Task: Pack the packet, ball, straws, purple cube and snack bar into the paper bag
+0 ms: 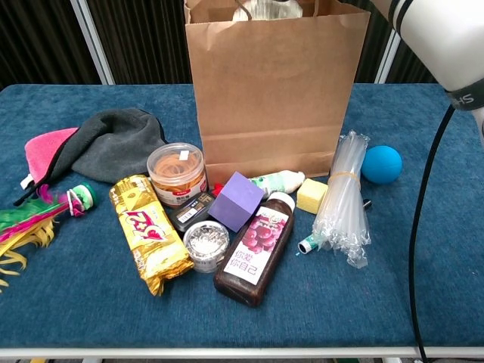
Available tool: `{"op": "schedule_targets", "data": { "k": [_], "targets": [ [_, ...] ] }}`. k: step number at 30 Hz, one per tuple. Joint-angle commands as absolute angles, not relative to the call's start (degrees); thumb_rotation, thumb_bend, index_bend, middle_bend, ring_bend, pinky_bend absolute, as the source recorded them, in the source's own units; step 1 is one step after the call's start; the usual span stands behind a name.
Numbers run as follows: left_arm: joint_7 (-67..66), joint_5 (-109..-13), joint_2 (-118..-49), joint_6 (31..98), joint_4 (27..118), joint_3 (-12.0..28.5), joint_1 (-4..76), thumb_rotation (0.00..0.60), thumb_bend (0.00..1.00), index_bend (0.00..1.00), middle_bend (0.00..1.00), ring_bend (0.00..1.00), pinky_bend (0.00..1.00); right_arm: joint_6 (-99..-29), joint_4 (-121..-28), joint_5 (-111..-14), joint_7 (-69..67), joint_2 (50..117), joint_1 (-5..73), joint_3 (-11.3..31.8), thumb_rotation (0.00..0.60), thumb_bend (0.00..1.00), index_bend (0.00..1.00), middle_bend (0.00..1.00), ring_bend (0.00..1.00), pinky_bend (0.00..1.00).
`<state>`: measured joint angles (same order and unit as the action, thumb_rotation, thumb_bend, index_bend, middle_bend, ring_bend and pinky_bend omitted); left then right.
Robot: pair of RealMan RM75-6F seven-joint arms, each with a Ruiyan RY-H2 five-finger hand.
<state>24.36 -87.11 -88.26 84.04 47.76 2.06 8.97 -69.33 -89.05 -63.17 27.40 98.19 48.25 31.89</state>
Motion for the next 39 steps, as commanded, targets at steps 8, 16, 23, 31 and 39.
{"op": "schedule_targets", "data": {
  "k": [8, 16, 23, 31, 39],
  "targets": [
    [23.91, -87.59, -88.19, 84.23, 48.30, 1.88, 9.28, 0.600, 0.26, 0.24, 0.24, 0.15, 0.21, -78.93, -98.98, -68.95, 25.39, 89.46, 42.88, 32.98, 0.600, 0.08, 0.29, 0.33, 0.19, 0.11],
    [23.83, -87.94, -88.59, 83.59, 48.45, 1.48, 9.69, 0.600, 0.26, 0.24, 0.24, 0.15, 0.21, -76.58, -106.78, -57.20, 34.47, 75.49, 30.17, 21.40, 0.600, 0.08, 0.29, 0.34, 0.22, 0.19],
    [24.02, -88.21, -88.95, 83.64, 48.13, 1.20, 9.76, 0.600, 0.26, 0.24, 0.24, 0.15, 0.21, -70.43, -100.03, -51.43, 28.63, 76.95, 26.85, 14.58, 0.600, 0.05, 0.29, 0.33, 0.21, 0.19],
    [24.28, -88.36, -88.62, 84.07, 47.97, 0.88, 9.38, 0.600, 0.26, 0.24, 0.24, 0.15, 0.21, -65.08, -88.07, -51.49, 20.28, 84.41, 27.16, 12.81, 0.600, 0.04, 0.29, 0.31, 0.19, 0.11],
    [24.01, -88.34, -88.68, 84.17, 47.68, 0.90, 9.39, 0.600, 0.26, 0.24, 0.24, 0.15, 0.21, -62.56, -81.27, -53.37, 15.23, 90.11, 28.65, 13.37, 0.600, 0.03, 0.29, 0.30, 0.17, 0.06]
  ]
}}
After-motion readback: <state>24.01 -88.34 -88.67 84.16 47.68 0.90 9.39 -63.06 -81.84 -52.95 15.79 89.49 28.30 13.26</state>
